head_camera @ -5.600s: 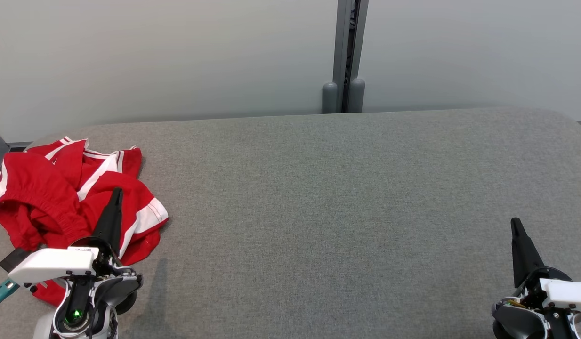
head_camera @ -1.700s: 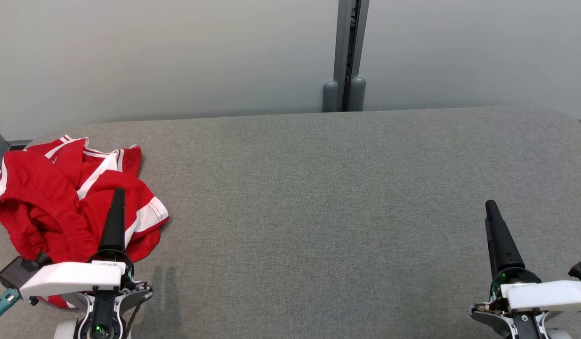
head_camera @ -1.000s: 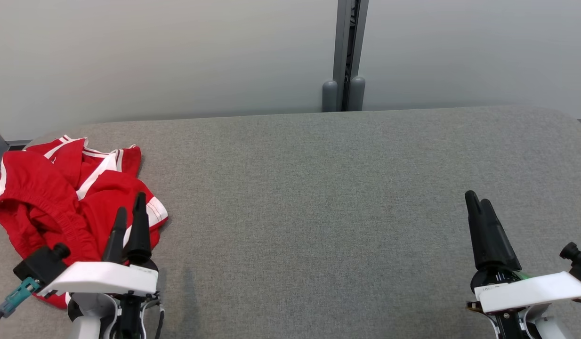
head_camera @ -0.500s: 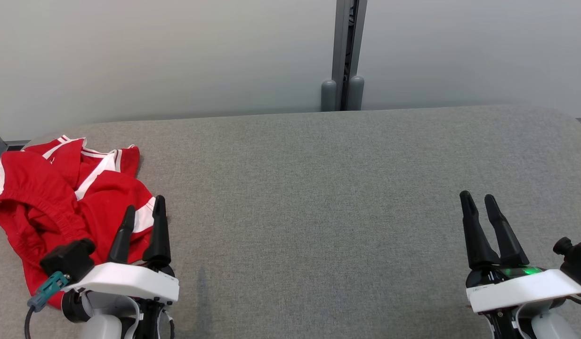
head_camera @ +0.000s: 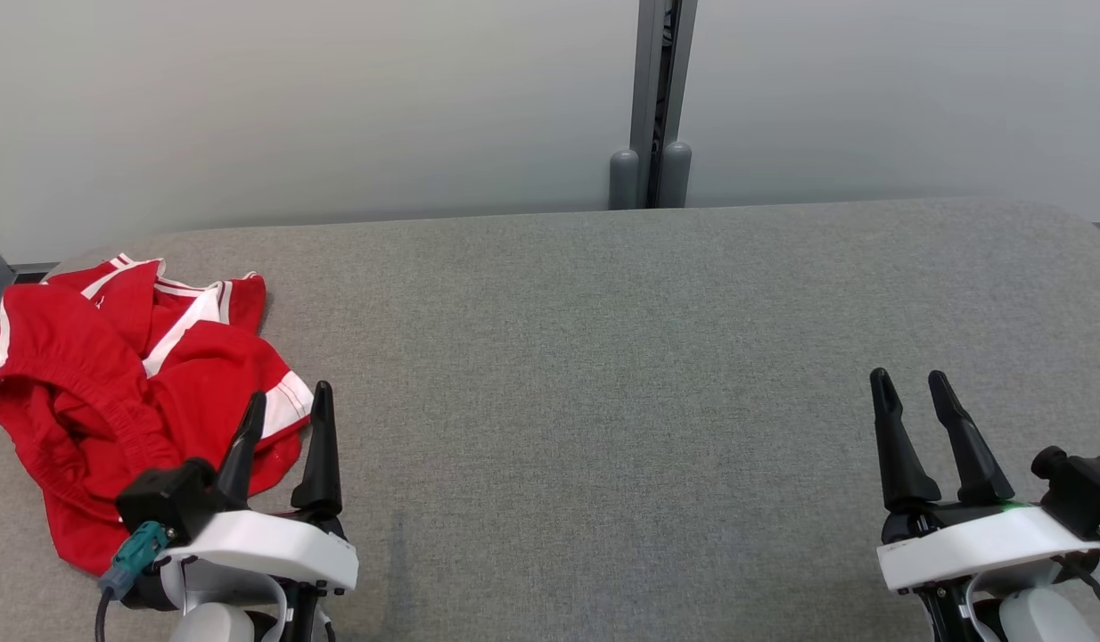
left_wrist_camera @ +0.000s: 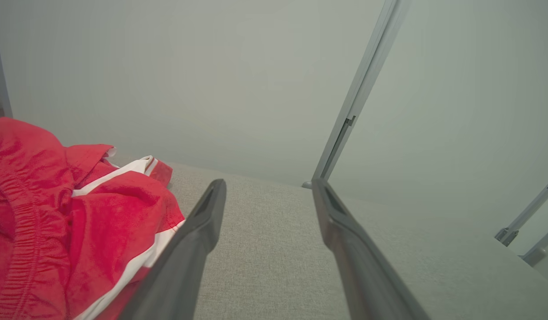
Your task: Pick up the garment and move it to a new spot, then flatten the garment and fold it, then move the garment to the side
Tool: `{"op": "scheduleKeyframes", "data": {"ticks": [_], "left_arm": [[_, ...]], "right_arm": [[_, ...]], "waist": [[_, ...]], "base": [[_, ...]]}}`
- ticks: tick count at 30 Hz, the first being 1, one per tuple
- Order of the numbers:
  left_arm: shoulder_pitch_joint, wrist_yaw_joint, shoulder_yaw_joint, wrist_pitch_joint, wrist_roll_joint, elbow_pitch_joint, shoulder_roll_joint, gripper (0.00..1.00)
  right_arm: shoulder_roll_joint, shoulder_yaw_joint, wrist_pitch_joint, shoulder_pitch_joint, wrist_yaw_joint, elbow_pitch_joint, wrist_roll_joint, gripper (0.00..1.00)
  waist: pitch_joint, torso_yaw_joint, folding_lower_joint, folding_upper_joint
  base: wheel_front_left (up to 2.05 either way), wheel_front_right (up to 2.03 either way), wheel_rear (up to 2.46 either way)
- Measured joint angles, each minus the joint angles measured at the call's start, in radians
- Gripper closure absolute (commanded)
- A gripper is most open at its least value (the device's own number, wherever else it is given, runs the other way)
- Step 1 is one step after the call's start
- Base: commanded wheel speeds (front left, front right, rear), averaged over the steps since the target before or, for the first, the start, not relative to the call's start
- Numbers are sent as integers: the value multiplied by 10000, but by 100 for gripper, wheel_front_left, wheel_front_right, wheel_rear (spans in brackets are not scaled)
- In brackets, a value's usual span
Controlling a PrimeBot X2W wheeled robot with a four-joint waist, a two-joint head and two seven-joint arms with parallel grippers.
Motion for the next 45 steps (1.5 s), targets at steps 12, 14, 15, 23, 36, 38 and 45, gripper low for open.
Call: {"op": "scheduleKeyframes", "data": {"ticks": [12,14,15,23,36,38,45], "left_arm": [[19,140,-157,-339,1049,-27,10,0],[21,142,-192,-397,1206,-27,12,0],[24,144,-209,-407,1281,-27,12,0],[38,173,-320,-635,1781,-10,21,0],[47,343,-568,-968,2531,-15,33,0],[48,351,-581,-1014,2610,-15,33,0],[57,435,-602,-1089,2784,-27,36,0]], "right_arm": [[215,-221,0,-186,0,341,-1227,0],[242,-259,0,-203,0,382,-1406,0],[251,-274,0,-206,0,405,-1486,0],[341,-336,-2,-346,2,539,-2201,0],[407,-341,-4,-549,17,790,-3202,0],[412,-345,-4,-555,17,840,-3321,0],[424,-368,-4,-600,17,884,-3496,0]], "waist": [[50,-6,0,0],[57,-3,0,0],[61,-1,-1,0],[105,15,0,0],[188,1,-1,0],[196,-8,0,0],[228,-28,0,0]], "base": [[0,0,0],[0,0,0],[0,0,0],[0,0,0],[0,0,0],[0,0,0],[0,0,0]]}}
